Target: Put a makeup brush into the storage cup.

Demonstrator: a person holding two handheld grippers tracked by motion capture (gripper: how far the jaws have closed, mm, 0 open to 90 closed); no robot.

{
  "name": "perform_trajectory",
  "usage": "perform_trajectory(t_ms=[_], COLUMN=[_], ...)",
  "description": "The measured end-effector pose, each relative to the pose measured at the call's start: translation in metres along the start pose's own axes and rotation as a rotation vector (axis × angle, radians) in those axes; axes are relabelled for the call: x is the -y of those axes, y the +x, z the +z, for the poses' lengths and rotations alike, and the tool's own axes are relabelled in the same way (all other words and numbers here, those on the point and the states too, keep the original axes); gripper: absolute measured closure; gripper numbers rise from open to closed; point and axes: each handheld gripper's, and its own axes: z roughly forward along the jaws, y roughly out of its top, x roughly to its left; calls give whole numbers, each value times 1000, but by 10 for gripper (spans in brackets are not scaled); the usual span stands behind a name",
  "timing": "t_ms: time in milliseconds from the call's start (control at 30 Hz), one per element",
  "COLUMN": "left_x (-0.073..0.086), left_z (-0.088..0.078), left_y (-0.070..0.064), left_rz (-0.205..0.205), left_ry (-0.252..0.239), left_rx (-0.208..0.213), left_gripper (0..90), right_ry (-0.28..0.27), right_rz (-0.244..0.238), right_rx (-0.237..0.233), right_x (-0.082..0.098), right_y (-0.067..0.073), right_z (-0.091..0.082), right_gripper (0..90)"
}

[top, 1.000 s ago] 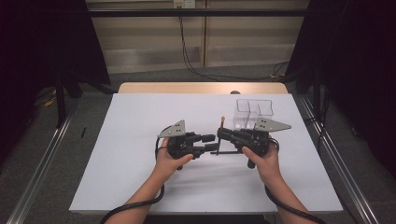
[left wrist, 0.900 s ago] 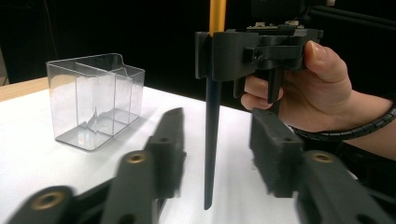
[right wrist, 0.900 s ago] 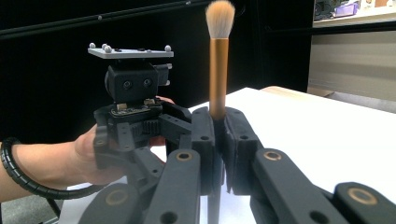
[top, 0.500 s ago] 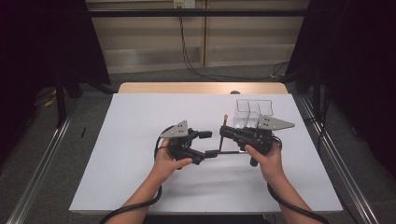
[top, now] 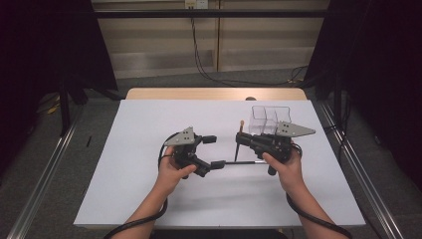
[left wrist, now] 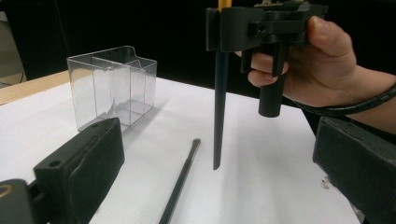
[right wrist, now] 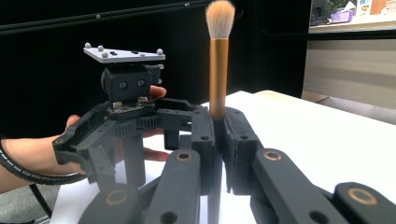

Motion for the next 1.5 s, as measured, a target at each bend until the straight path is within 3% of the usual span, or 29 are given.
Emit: perform_trajectory(t_ms=[367,467,800,1500], left_x=[-3,-3,-3,3], left_z=[-22,-27,-48,-90], left_y=[3,4,4,4], left_rz=[26,40,46,52], left_ry=[-10,7,-22,-7], left_rx=[-33,-44,-52,-118], left_gripper=[3,3,2,2], right_ry=[-7,-8,-8,9], right_rz=[-7,-10,-20,-45], right_rx=[14,18,28,63], right_x=[-4,-4,-6,-11], right_y=[-5,-7,-11,-19], right_z=[-8,-9,-11,-17], right_gripper=[835,835,835,835])
